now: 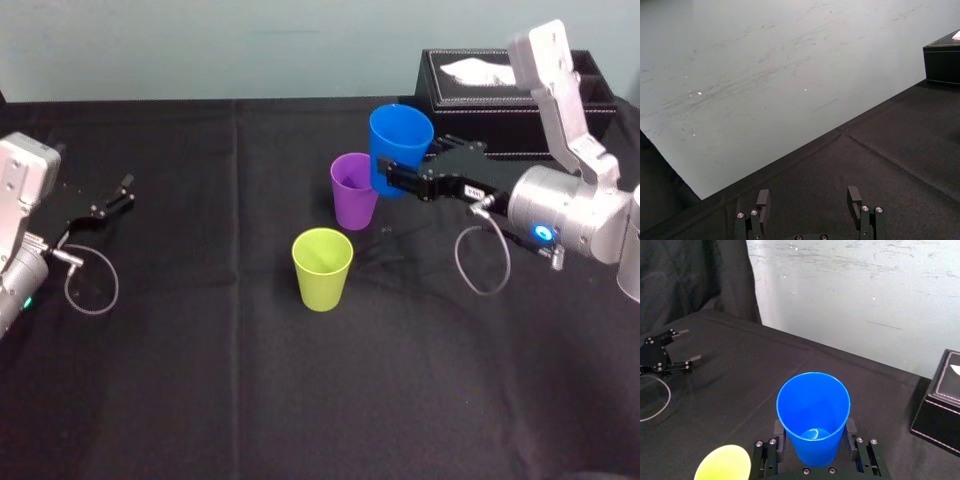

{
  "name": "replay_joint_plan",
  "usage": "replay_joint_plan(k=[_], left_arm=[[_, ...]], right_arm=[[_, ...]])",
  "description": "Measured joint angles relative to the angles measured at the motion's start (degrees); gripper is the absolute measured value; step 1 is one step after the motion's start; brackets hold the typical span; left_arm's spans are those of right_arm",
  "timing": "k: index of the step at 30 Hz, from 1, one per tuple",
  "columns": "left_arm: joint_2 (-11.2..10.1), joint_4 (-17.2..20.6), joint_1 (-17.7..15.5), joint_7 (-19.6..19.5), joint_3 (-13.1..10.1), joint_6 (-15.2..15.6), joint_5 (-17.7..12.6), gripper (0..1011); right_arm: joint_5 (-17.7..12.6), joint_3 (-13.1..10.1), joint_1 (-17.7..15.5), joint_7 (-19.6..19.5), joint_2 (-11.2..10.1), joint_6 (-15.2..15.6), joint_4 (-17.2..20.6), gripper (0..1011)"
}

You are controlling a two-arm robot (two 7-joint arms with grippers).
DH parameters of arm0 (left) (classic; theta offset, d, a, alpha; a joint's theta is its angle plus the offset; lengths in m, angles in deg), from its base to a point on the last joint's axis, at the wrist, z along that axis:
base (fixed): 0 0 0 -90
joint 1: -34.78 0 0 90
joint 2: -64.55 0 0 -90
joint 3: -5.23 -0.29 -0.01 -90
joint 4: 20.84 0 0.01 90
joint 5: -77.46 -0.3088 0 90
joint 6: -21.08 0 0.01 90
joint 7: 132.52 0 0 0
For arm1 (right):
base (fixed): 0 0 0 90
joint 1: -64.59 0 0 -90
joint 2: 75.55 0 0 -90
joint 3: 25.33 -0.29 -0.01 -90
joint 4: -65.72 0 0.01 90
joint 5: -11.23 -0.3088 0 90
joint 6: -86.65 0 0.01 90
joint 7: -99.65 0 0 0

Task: Stack the three plastic cups sequentially using one hand.

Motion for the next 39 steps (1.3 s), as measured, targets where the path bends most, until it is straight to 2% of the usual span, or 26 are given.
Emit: replay_joint_plan(k=[14, 39], left_arm=[[0.0, 0.0, 0.0, 0.0, 0.0, 0.0, 0.0, 1010], [0.0, 0.0, 0.0, 0.0, 0.0, 0.0, 0.0, 1010]], right_arm=[[-0.5, 3.9, 5.6, 0.0, 1.2, -0.9, -5.6, 705], [-1.6, 7.9, 9.7, -0.2, 1.3, -3.5, -11.1, 705]])
